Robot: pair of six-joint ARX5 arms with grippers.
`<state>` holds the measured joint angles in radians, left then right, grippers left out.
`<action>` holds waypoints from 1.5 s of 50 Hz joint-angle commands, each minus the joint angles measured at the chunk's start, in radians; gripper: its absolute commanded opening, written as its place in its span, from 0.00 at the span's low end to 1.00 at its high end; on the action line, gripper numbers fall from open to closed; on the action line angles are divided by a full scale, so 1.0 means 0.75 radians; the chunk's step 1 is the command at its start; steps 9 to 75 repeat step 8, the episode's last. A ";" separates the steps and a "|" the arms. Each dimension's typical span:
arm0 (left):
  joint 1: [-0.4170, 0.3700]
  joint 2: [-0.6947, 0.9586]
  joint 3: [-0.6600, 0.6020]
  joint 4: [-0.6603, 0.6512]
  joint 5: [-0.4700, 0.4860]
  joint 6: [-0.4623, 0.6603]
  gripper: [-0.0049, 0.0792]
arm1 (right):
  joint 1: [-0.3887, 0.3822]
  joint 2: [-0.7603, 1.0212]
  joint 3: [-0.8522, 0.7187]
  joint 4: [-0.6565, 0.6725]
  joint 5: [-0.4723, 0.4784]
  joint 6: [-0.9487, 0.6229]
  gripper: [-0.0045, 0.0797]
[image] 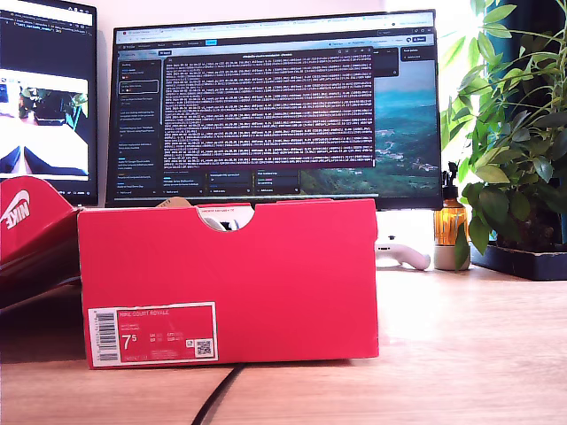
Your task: Pack the blue shoes by picking the first shoe and placing it inside the red shoebox, left side, then picking and rotating the second shoe and placing it in the shoebox
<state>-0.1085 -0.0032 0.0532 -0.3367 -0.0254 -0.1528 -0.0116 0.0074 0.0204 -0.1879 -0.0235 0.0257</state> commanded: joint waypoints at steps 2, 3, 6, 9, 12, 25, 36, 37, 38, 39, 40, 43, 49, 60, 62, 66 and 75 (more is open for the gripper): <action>0.002 -0.012 -0.030 -0.030 0.004 -0.007 0.04 | 0.006 -0.008 -0.010 0.011 -0.003 0.004 0.04; 0.002 -0.012 -0.030 -0.030 0.004 -0.007 0.04 | 0.006 -0.008 -0.010 0.011 -0.003 0.004 0.04; 0.002 -0.012 -0.030 -0.030 0.003 -0.007 0.04 | 0.006 -0.008 -0.010 0.011 -0.003 0.004 0.04; 0.002 -0.012 -0.030 -0.029 0.003 -0.007 0.04 | 0.006 -0.008 -0.010 0.011 -0.003 0.004 0.04; 0.002 -0.012 -0.030 -0.029 0.003 -0.007 0.04 | 0.006 -0.008 -0.010 0.011 -0.003 0.004 0.04; 0.002 -0.012 -0.030 -0.029 0.003 -0.007 0.04 | 0.006 -0.008 -0.010 0.011 -0.003 0.004 0.04; 0.002 -0.012 -0.030 -0.029 0.003 -0.007 0.04 | 0.006 -0.008 -0.010 0.011 -0.003 0.004 0.04; 0.002 -0.012 -0.030 -0.029 0.003 -0.007 0.04 | 0.006 -0.008 -0.010 0.011 -0.003 0.004 0.04; 0.002 -0.012 -0.030 -0.029 0.003 -0.007 0.04 | 0.006 -0.008 -0.010 0.011 -0.003 0.004 0.04; 0.002 -0.012 -0.030 -0.029 0.003 -0.007 0.04 | 0.006 -0.008 -0.010 0.011 -0.003 0.004 0.04; 0.002 -0.012 -0.030 -0.029 0.003 -0.007 0.04 | 0.006 -0.008 -0.010 0.011 -0.003 0.004 0.04; 0.002 -0.012 -0.030 -0.029 0.003 -0.007 0.04 | 0.006 -0.008 -0.010 0.011 -0.003 0.004 0.04; 0.002 -0.012 -0.030 -0.029 0.003 -0.007 0.04 | 0.006 -0.008 -0.010 0.011 -0.003 0.004 0.04; 0.002 -0.012 -0.030 -0.029 0.003 -0.007 0.04 | 0.006 -0.008 -0.010 0.011 -0.003 0.004 0.04; 0.002 -0.012 -0.030 -0.029 0.003 -0.007 0.04 | 0.006 -0.008 -0.010 0.011 -0.003 0.004 0.04; 0.002 -0.012 -0.030 -0.029 0.003 -0.007 0.04 | 0.006 -0.008 -0.010 0.011 -0.003 0.004 0.04; 0.002 -0.012 -0.030 -0.029 0.003 -0.007 0.04 | 0.006 -0.008 -0.010 0.011 -0.003 0.004 0.04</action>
